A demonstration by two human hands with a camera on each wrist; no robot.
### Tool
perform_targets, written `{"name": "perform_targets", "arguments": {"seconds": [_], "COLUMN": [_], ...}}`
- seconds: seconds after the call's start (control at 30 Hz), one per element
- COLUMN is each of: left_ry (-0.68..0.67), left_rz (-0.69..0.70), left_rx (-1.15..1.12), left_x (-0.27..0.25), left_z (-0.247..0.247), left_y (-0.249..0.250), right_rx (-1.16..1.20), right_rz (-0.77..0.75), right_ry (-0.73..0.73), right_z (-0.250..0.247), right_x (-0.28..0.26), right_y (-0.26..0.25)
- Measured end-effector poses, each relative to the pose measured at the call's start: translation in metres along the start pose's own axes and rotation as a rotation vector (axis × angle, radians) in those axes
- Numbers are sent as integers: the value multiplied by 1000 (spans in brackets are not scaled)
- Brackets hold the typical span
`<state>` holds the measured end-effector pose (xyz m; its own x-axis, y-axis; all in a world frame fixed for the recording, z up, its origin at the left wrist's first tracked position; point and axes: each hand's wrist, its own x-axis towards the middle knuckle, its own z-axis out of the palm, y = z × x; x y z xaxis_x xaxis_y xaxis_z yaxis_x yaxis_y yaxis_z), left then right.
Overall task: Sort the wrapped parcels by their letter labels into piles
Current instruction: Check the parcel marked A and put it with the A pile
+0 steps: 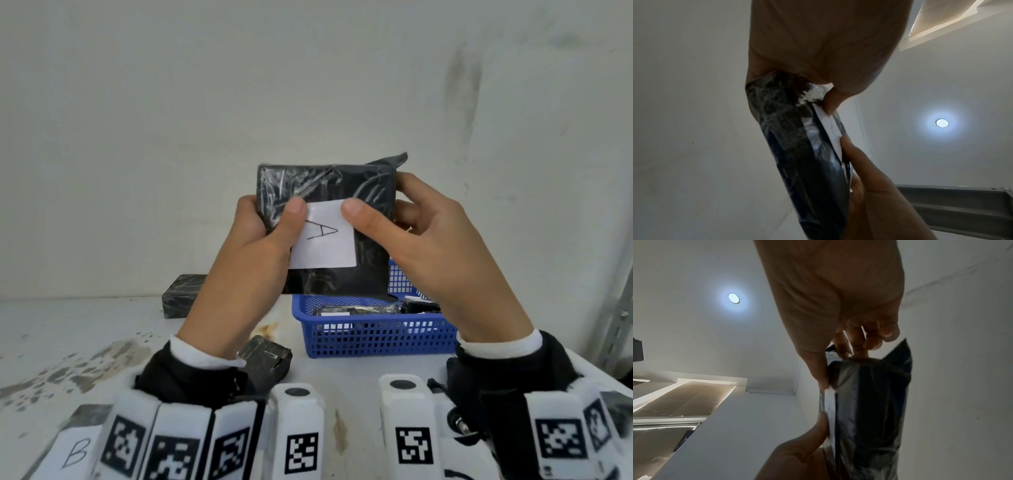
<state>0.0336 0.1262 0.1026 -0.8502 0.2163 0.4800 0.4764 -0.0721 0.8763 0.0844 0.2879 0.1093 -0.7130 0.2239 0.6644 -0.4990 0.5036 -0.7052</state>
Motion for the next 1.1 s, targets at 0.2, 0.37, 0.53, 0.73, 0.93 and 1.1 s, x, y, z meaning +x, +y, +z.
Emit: {"name": "perform_targets", "arguments": {"seconds": [0.2,0.37,0.53,0.73,0.93,1.1], "left_ry": [-7,-15,-53,-94,-147,-21], "left_rz": [-40,-48,9,-10,-121,-240], "left_rx": [18,36,115,106,55,9], "left_x": [1,2,5,16,30,48], "left_z": [-1,-1,-6,-26,-43,-73], "left_y": [0,-2,-6,-14,-28,-42], "right_rx": [1,4,-63,-75,-61,-77], "right_rz": [17,26,9,22,121,225], "right_ry": [9,18,24,-16,-17,-36], "right_z": [1,2,3,7,25,48], "right_x": [0,1,2,3,9,0], "right_y": [2,3,5,9,28,48]}}
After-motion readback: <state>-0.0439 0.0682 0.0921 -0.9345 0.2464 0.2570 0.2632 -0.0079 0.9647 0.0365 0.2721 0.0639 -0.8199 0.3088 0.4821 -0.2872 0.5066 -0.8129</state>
